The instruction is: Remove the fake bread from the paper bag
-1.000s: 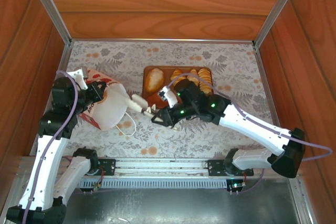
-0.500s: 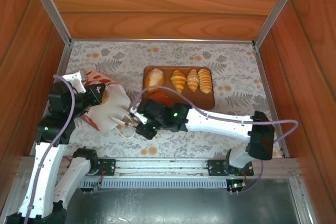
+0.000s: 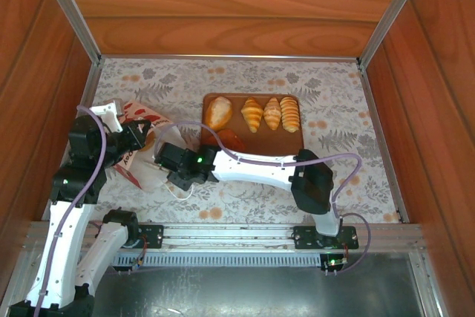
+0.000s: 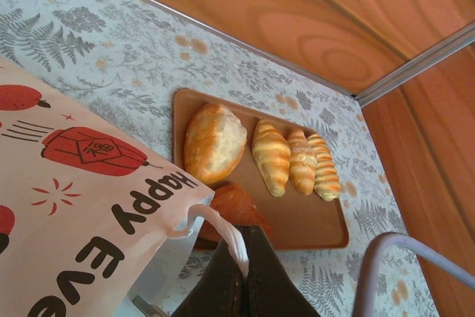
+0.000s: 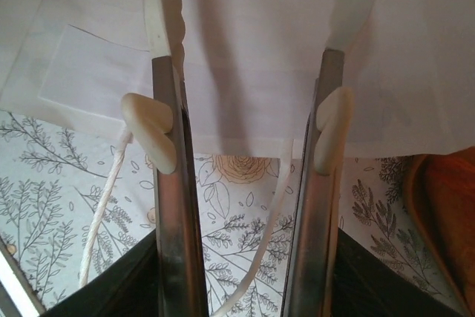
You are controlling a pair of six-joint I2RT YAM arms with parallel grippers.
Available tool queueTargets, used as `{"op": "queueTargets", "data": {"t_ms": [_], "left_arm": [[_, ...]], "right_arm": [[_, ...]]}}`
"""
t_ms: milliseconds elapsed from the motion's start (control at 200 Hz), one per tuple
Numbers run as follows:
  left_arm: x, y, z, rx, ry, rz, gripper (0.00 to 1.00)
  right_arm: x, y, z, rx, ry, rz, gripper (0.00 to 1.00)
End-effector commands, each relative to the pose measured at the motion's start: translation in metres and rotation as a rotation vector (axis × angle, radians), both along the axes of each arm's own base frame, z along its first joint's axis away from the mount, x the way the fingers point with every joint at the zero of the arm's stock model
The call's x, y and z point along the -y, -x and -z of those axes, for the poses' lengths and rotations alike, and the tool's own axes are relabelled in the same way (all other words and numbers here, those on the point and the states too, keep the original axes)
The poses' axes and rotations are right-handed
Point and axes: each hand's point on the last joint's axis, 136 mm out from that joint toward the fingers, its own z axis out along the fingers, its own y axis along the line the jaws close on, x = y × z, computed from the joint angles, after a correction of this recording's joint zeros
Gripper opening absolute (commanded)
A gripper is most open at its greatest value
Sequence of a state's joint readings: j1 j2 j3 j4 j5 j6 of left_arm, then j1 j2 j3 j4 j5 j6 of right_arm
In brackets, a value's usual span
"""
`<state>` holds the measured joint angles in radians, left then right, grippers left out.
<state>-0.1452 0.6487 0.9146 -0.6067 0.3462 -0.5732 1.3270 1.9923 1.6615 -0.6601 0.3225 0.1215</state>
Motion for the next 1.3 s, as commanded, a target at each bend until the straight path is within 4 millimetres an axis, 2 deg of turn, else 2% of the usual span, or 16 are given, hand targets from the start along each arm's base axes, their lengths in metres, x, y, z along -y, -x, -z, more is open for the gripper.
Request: {"op": "queueTargets", "data": {"t_ms": [0, 150, 705, 990, 1150, 1299], "left_arm": [[0.004, 0.003, -0.002, 0.011, -0.002, 0.028, 0.00], [0.004, 0.004, -0.004, 0.017, 0.001, 0.029, 0.00], [0.009, 0.004, -0.005, 0.002, 0.019, 0.053, 0.00], [0.011, 0.003, -0.003, -0.008, 0.025, 0.061, 0.00], [0.009, 0.002, -0.001, -0.010, 0.020, 0.049, 0.00], [0.006, 0.000, 0.004, -0.019, 0.010, 0.028, 0.00]], "right_arm": [[-0.010, -0.015, -0.012, 0.037, -0.031, 0.025, 0.54], [-0.014, -0.026, -0.006, -0.003, -0.051, 0.072, 0.55], [-0.038, -0.046, 0.003, -0.086, -0.123, 0.099, 0.59], [-0.040, -0.058, 0.020, -0.066, -0.033, 0.130, 0.61], [-0.036, -0.059, 0.024, -0.086, 0.000, 0.152, 0.57], [-0.034, -0.057, 0.016, -0.097, -0.006, 0.153, 0.44]]}}
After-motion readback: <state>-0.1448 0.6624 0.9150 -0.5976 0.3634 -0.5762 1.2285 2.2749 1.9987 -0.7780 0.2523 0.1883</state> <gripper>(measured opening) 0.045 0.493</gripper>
